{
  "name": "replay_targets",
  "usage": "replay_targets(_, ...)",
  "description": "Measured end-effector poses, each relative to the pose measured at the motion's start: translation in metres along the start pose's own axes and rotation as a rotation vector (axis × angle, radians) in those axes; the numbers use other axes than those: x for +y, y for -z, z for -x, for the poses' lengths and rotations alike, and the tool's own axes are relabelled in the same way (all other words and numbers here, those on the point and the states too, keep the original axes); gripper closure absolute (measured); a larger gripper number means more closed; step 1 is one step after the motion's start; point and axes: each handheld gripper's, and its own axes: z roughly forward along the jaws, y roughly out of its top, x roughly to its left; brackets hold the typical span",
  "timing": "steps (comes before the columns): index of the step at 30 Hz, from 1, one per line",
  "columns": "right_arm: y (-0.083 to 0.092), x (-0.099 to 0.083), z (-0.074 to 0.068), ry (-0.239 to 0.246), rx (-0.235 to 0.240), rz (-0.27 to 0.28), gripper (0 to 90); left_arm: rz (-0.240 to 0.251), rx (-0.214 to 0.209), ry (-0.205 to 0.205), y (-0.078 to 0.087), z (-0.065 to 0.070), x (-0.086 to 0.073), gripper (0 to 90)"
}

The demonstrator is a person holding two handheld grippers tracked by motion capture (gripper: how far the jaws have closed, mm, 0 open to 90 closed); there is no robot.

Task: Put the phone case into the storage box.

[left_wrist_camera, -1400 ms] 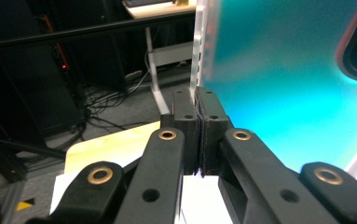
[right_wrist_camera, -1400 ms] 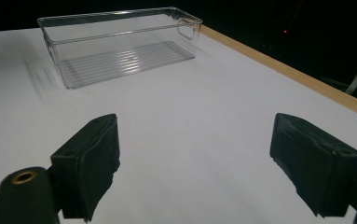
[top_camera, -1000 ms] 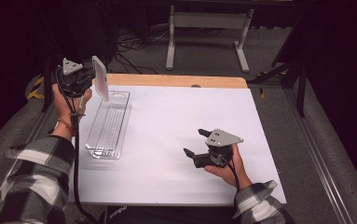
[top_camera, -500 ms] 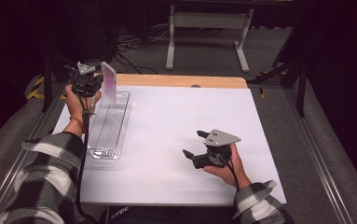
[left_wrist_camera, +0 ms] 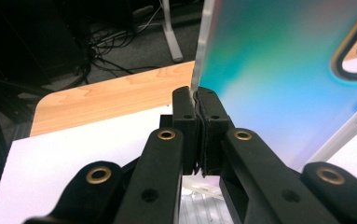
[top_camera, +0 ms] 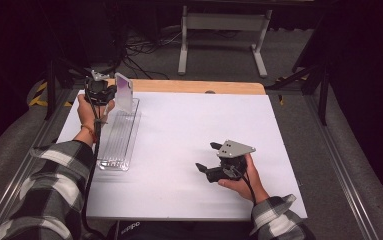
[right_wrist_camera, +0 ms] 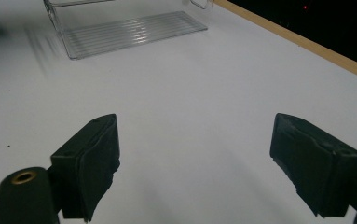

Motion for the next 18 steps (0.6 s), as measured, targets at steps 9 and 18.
replay_targets(9,-0.0034,-0.0015,0.0003,-0.004,0.005,-0.018,15.9,-0.044,0.008,0.034,-0.0078,-0.0015,-0.0052,87.7)
replay_targets(18,-0.0035,-0.0022,0.0015,-0.010,0.011,-0.020,15.9,-0.052,0.004,0.034,-0.0097,-0.0018,-0.0067,87.2)
